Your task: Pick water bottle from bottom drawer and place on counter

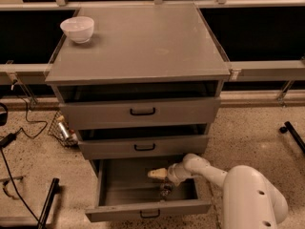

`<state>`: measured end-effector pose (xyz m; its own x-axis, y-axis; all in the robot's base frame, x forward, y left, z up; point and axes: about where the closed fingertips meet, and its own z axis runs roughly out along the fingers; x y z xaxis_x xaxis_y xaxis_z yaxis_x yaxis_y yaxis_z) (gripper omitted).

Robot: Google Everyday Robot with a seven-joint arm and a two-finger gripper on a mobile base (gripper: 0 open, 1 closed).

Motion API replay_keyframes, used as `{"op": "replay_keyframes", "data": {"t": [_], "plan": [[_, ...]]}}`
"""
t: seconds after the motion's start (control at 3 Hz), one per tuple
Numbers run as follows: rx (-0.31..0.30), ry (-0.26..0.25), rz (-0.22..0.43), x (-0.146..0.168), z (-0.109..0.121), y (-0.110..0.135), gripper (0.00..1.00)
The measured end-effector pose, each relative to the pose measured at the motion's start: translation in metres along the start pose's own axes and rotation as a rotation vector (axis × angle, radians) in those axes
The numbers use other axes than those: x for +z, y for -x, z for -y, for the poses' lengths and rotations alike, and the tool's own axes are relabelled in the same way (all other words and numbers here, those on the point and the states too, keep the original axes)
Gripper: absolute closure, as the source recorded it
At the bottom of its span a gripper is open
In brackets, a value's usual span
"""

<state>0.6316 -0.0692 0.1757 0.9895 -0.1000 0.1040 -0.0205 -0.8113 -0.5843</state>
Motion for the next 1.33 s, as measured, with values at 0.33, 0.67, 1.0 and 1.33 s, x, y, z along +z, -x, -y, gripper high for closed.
{"op": "replay_keyframes", "data": {"t": [0.33,0.67,1.0,1.33], "plan": [[0.001,0.025,-0.006,0.005,-0.003,0.0,0.0],[0.002,0.038,-0.008,0.009,-0.005,0.0,0.0],[0.002,0.047,-0.006,0.012,-0.006,0.0,0.0],[0.001,0.065,-0.004,0.015,-0.009,0.001,0.0]]}}
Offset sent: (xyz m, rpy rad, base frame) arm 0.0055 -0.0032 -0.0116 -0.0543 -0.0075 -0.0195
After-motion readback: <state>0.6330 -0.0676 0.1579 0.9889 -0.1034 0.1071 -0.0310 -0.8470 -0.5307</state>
